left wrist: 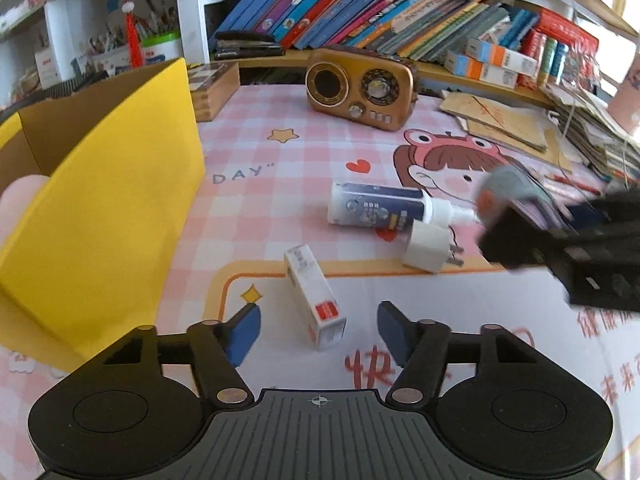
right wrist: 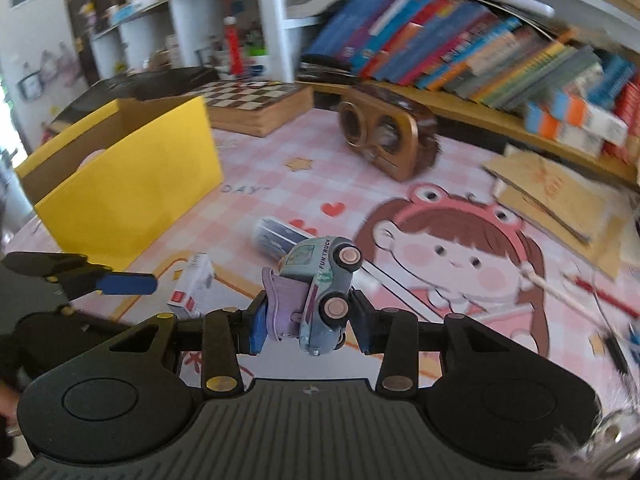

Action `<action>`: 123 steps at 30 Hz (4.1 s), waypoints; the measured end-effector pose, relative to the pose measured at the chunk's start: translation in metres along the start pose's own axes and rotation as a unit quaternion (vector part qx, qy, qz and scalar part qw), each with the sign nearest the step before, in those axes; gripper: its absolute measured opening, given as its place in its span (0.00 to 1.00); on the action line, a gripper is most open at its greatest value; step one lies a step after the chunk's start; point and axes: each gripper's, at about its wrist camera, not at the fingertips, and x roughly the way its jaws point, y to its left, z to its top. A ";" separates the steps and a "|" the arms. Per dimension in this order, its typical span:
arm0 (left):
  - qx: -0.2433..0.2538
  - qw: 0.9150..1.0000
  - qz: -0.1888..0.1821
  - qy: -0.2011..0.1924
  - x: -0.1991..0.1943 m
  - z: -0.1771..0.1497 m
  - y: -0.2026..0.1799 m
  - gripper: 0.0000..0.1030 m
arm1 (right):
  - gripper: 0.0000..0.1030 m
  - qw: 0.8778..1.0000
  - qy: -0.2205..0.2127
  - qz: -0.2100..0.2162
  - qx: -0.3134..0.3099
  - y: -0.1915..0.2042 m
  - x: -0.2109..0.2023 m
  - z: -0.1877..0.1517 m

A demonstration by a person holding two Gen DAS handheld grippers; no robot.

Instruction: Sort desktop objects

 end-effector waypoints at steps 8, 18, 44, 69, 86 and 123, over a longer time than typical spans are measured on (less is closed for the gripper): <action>-0.010 1.000 0.006 -0.002 0.017 0.007 0.003 0.32 | 0.38 1.000 0.008 -0.009 0.020 0.004 -0.008 -0.013; -0.020 1.000 -0.016 -0.013 -0.002 0.004 0.006 0.12 | 0.38 0.999 0.008 -0.028 0.036 0.014 -0.018 -0.025; -0.009 0.994 -0.086 -0.062 -0.114 -0.048 0.055 0.13 | 0.38 0.998 0.000 -0.052 0.042 0.102 -0.062 -0.050; 0.008 0.994 -0.092 -0.053 -0.178 -0.106 0.137 0.13 | 0.38 0.997 0.006 -0.038 0.066 0.220 -0.080 -0.082; 0.001 0.994 -0.081 -0.070 -0.203 -0.125 0.181 0.13 | 0.38 0.999 -0.005 -0.025 0.044 0.277 -0.075 -0.079; -0.035 0.988 -0.072 -0.129 -0.198 -0.074 0.231 0.13 | 0.38 0.999 -0.039 0.004 0.022 0.291 -0.042 -0.001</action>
